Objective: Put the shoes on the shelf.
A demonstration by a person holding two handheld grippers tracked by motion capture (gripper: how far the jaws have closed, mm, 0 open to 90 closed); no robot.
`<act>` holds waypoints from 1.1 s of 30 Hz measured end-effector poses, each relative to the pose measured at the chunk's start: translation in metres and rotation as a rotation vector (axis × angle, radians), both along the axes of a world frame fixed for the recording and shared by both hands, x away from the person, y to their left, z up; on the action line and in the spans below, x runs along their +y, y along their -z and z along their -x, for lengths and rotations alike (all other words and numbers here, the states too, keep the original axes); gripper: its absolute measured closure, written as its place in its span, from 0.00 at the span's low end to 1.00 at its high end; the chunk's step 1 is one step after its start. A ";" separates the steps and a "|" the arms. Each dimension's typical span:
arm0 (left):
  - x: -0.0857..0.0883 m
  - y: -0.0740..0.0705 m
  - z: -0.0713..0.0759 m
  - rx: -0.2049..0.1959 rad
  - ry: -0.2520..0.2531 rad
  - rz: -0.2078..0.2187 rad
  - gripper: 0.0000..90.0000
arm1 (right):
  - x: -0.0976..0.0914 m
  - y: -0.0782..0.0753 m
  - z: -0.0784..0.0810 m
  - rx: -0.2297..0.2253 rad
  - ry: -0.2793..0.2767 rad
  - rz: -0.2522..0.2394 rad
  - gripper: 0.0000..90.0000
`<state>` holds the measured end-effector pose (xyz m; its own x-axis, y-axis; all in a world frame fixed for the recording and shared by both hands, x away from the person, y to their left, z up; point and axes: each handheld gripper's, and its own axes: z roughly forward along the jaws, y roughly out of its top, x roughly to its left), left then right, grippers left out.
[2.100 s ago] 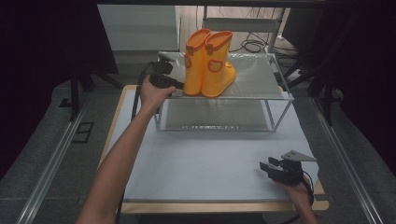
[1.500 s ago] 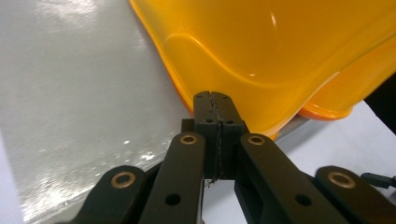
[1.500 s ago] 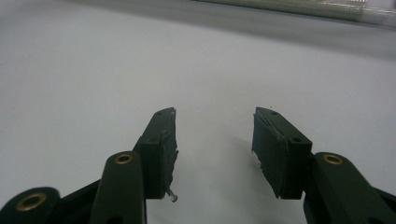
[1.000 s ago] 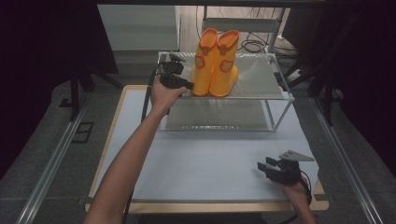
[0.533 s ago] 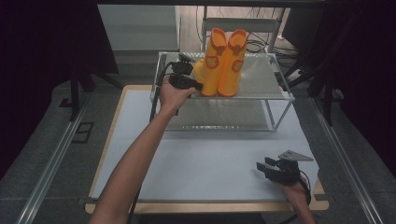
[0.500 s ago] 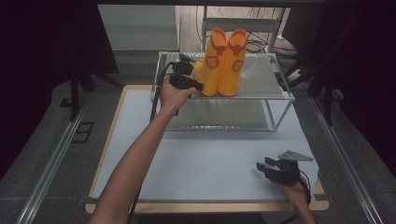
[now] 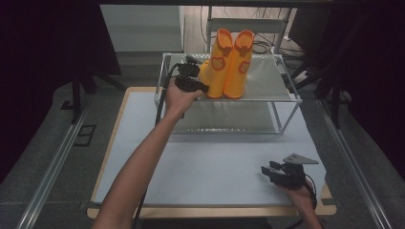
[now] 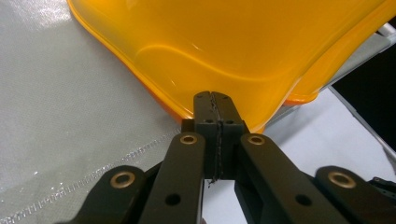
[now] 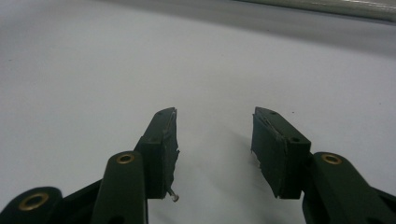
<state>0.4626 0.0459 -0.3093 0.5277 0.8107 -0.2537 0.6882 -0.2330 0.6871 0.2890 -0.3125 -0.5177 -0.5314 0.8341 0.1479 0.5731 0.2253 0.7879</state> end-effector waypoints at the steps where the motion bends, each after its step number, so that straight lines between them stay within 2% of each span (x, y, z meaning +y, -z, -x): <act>1: -0.001 0.000 0.000 0.002 0.000 0.008 1.00 | 0.000 0.000 0.000 0.000 -0.002 0.001 0.55; 4: -0.002 0.000 0.001 -0.007 0.005 0.003 1.00 | 0.001 0.000 0.000 0.002 -0.002 0.000 0.55; 7: 0.003 0.001 0.000 0.002 0.009 0.015 0.99 | 0.001 0.000 0.001 0.003 -0.007 0.000 0.55; 10: 0.007 0.001 0.000 -0.002 0.013 0.011 0.94 | 0.000 0.000 0.001 0.002 -0.006 0.000 0.55; 11: 0.010 0.001 0.000 -0.004 0.015 0.026 0.92 | 0.000 -0.001 0.001 0.001 -0.006 -0.001 0.56; 15: 0.015 -0.003 0.003 -0.017 0.028 0.033 0.84 | -0.002 -0.001 0.001 -0.004 0.000 -0.002 0.56; 19: 0.019 -0.007 0.008 -0.036 0.043 0.051 0.76 | -0.003 -0.001 0.001 -0.005 0.004 -0.004 0.55; 25: 0.028 -0.012 0.016 -0.053 0.054 0.064 0.71 | -0.005 -0.002 0.001 -0.007 0.011 -0.003 0.55; 33: 0.042 -0.013 0.036 -0.069 0.113 0.082 0.65 | -0.007 -0.002 0.001 -0.007 0.016 -0.005 0.55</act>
